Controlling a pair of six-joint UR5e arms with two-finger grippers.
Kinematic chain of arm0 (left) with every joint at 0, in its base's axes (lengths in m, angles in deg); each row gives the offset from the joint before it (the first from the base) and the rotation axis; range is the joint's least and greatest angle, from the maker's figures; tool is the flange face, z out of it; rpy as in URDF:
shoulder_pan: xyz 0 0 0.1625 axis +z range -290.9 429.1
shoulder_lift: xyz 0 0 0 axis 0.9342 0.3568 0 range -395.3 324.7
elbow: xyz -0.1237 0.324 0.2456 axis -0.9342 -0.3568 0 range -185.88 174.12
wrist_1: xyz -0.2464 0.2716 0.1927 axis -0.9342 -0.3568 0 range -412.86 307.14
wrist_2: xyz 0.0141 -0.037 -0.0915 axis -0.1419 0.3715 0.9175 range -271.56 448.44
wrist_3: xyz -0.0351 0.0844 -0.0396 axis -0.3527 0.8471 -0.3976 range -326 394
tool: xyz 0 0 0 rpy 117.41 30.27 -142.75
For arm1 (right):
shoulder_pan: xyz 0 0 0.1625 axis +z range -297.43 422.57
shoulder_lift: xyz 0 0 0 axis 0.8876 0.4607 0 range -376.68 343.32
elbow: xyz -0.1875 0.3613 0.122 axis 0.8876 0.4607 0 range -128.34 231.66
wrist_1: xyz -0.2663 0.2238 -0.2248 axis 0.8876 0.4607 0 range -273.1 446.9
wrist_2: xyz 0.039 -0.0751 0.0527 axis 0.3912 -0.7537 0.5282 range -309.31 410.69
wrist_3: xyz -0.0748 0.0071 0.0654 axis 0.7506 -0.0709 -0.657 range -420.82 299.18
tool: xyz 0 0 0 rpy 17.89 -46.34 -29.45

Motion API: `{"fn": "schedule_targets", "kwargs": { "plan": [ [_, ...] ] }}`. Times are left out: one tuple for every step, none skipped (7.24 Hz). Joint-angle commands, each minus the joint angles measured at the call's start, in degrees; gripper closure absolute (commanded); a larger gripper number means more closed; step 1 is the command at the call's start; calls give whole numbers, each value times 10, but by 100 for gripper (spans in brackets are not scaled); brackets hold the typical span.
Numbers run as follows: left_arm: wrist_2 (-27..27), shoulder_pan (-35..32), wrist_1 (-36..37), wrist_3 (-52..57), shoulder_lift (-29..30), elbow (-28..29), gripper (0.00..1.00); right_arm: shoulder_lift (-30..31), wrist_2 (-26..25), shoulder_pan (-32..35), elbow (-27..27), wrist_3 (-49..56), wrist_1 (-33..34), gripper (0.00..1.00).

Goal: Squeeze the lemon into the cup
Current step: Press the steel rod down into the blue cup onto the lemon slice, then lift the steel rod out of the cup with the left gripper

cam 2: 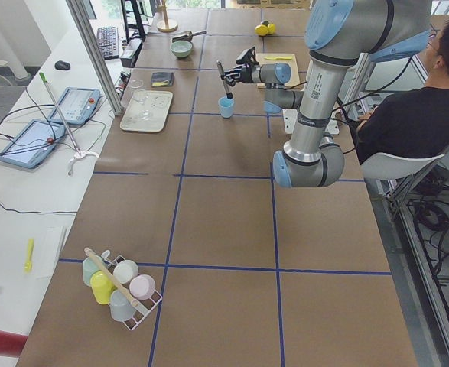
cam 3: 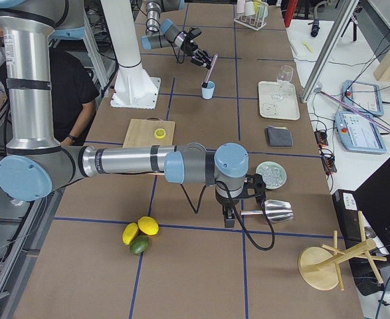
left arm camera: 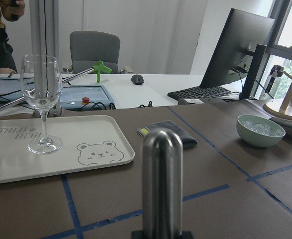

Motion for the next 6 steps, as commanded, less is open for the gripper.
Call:
{"fn": "schedule_targets", "kwargs": {
  "plan": [
    [1, -22, -21, 20, 0, -27, 100, 0, 1, 0, -1, 0, 0, 0],
    [2, -33, -21, 23, 0, -43, 100, 1, 1, 0, -1, 0, 0, 0],
    [20, -54, -16, 22, -1, -53, 100, 1, 1, 0, -1, 0, 0, 0],
    [63, -92, -13, 21, -18, -53, 100, 1, 0, 0, -1, 1, 0, 0],
    [137, -148, -2, 21, -50, -53, 100, 1, 0, 0, -1, 1, -1, 0],
    [242, -215, 12, 20, -81, -53, 100, 0, 0, 0, -1, 0, -1, 0]
  ]
}}
